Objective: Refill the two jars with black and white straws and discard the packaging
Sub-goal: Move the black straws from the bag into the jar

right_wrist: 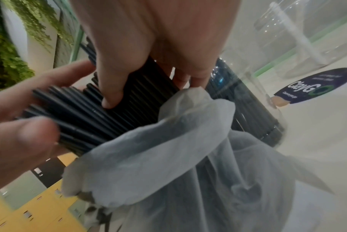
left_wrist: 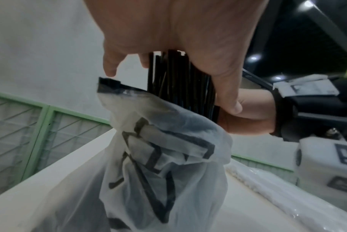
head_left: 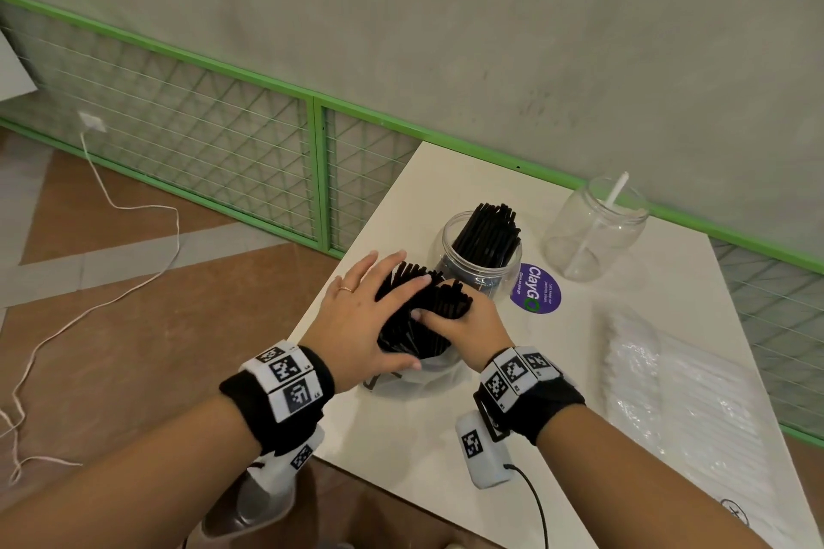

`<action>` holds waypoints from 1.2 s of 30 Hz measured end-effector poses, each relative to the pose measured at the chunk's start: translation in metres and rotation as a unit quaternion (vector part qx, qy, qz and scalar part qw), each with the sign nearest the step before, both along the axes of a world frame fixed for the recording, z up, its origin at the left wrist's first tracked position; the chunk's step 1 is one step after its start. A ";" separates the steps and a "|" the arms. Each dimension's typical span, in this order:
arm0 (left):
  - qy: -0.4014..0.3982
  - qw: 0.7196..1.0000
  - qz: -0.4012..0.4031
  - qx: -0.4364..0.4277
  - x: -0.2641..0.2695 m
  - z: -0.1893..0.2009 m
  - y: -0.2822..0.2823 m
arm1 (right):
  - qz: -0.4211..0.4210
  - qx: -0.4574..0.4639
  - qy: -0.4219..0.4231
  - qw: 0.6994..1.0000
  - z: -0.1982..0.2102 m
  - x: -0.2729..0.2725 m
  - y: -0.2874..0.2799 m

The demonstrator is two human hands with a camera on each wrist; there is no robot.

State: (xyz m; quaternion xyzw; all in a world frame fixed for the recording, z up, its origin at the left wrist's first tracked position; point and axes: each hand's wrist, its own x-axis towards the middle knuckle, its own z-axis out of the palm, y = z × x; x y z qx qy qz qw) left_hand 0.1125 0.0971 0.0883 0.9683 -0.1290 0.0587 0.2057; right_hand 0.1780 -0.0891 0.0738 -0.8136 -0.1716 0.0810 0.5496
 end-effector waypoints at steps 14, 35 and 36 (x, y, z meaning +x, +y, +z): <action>-0.020 0.999 0.016 -0.047 0.009 0.003 -0.007 | -0.084 0.134 0.011 0.987 0.045 -0.002 -0.017; 0.002 0.999 0.017 -0.037 0.013 0.003 -0.006 | -0.149 0.260 -0.037 0.953 0.104 0.011 -0.023; 0.004 0.999 0.016 -0.036 0.013 0.004 -0.006 | -0.144 0.269 -0.041 0.951 0.107 0.011 -0.024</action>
